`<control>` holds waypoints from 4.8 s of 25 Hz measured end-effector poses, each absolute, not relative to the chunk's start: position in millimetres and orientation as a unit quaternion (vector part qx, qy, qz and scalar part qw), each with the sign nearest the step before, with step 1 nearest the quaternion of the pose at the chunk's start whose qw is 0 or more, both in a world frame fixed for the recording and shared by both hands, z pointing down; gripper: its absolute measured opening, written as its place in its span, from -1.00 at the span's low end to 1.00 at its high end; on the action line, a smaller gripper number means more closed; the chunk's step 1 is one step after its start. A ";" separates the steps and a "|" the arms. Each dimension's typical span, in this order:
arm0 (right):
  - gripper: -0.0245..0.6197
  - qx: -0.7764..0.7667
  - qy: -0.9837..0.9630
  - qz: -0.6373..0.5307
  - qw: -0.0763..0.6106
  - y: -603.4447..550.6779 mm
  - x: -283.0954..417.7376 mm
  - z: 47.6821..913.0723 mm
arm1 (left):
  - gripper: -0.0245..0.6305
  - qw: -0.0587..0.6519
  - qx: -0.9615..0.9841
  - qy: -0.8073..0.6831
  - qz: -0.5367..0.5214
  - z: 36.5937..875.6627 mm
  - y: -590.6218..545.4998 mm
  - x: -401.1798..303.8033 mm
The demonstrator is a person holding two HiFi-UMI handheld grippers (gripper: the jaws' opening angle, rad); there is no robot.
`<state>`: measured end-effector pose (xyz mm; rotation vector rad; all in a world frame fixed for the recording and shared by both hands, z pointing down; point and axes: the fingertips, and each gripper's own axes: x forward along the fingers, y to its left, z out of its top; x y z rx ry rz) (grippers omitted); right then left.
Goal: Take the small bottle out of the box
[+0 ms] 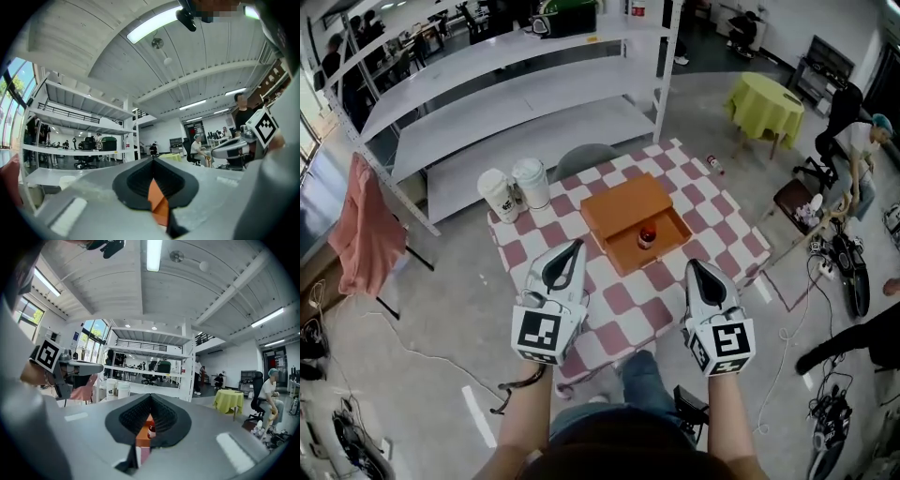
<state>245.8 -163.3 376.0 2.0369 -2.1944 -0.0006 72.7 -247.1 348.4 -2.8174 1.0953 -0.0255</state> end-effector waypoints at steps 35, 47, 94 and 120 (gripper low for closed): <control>-0.40 0.477 -0.855 0.083 0.184 -340.7 275.7 504.3 | -0.96 -0.031 -0.859 0.505 -0.080 437.3 -371.6 107.8; -0.40 0.469 -0.847 0.113 0.223 -350.2 258.1 557.5 | -0.96 -0.073 -0.859 0.498 -0.094 482.3 -370.0 95.1; -0.49 0.534 -0.833 0.000 0.144 -361.4 292.1 386.9 | -0.96 0.037 -0.858 0.512 -0.004 348.9 -378.9 88.1; -0.50 0.509 -0.853 -0.080 0.081 -386.7 367.5 286.3 | -0.96 0.087 -0.781 0.618 -0.005 294.0 -366.8 108.5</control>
